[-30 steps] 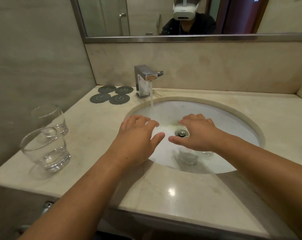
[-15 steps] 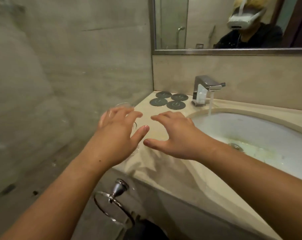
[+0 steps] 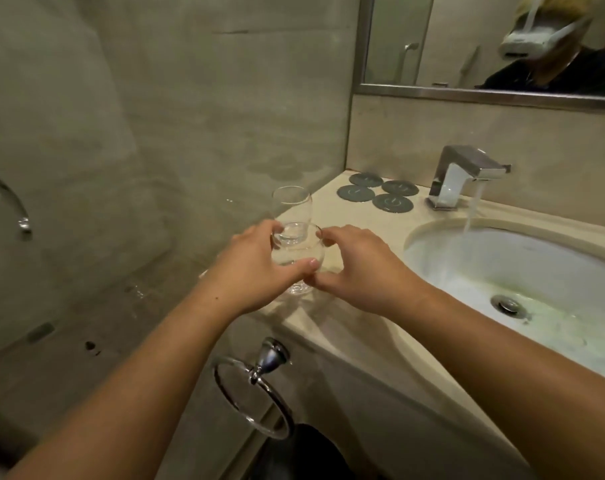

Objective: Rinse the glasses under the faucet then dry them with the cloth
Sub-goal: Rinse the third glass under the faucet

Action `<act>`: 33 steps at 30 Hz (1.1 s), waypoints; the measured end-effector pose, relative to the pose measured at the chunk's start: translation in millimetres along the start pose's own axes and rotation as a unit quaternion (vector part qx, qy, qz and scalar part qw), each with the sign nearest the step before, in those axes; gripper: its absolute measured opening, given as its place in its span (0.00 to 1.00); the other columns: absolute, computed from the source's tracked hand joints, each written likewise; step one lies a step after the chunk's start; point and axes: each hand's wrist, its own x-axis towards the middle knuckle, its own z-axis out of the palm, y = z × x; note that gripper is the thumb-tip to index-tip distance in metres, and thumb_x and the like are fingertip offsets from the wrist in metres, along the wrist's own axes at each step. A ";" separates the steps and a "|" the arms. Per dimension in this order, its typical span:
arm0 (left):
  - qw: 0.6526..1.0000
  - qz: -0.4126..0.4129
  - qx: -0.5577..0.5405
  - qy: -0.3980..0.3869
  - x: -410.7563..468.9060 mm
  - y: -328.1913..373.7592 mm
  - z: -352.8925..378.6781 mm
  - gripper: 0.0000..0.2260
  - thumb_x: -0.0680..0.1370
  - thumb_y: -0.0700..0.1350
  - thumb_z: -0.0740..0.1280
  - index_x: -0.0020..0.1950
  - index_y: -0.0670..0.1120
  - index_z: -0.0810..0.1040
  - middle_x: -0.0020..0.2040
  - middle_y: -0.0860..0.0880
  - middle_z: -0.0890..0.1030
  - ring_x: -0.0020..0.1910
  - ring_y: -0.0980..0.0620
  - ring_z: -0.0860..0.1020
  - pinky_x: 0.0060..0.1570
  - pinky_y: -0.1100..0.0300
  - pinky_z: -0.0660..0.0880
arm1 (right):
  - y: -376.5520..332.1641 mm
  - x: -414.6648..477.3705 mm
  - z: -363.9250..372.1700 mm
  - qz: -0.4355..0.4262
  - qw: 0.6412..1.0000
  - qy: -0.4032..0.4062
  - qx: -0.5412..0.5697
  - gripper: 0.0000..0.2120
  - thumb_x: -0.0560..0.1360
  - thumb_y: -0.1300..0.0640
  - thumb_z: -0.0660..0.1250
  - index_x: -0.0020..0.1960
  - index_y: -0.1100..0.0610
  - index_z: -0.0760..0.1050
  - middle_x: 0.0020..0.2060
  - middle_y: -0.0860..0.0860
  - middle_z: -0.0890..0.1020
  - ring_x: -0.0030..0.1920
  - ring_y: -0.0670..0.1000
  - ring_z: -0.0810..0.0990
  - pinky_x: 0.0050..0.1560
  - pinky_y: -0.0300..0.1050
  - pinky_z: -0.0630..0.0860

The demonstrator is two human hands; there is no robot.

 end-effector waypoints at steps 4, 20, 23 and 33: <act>0.998 0.009 -0.048 0.041 -0.4 2.7 8.1 0.34 0.72 0.63 0.78 0.73 0.51 0.75 0.63 0.54 0.79 0.58 0.55 0.76 0.51 0.62 0.69 | 7.7 0.3 4.6 -0.013 0.999 0.015 0.042 0.33 0.73 0.39 0.76 0.73 0.51 0.74 0.65 0.50 0.80 0.65 0.55 0.77 0.68 0.59 0.73; 0.931 -0.035 -0.356 -0.067 81.5 126.0 99.5 0.29 0.71 0.64 0.78 0.66 0.51 0.80 0.57 0.54 0.84 0.54 0.56 0.84 0.53 0.57 0.80 | 131.3 -20.2 -73.4 0.202 0.923 0.103 0.310 0.33 0.73 0.42 0.78 0.75 0.44 0.72 0.64 0.49 0.81 0.58 0.47 0.84 0.53 0.47 0.81; 0.895 -0.074 -0.418 -0.135 104.8 150.3 126.3 0.22 0.72 0.60 0.80 0.57 0.46 0.84 0.46 0.52 0.83 0.44 0.53 0.82 0.48 0.57 0.78 | 163.9 -24.8 -79.6 0.263 0.888 0.103 0.363 0.30 0.74 0.43 0.78 0.73 0.44 0.73 0.63 0.52 0.83 0.60 0.47 0.83 0.49 0.46 0.80; 0.836 -0.152 -0.492 -0.188 144.2 195.9 180.6 0.13 0.79 0.52 0.76 0.49 0.42 0.82 0.42 0.47 0.74 0.45 0.48 0.77 0.57 0.55 0.82 | 224.5 -1.2 -80.3 0.369 0.685 0.102 0.620 0.13 0.79 0.54 0.73 0.62 0.57 0.82 0.59 0.60 0.79 0.49 0.59 0.85 0.53 0.55 0.85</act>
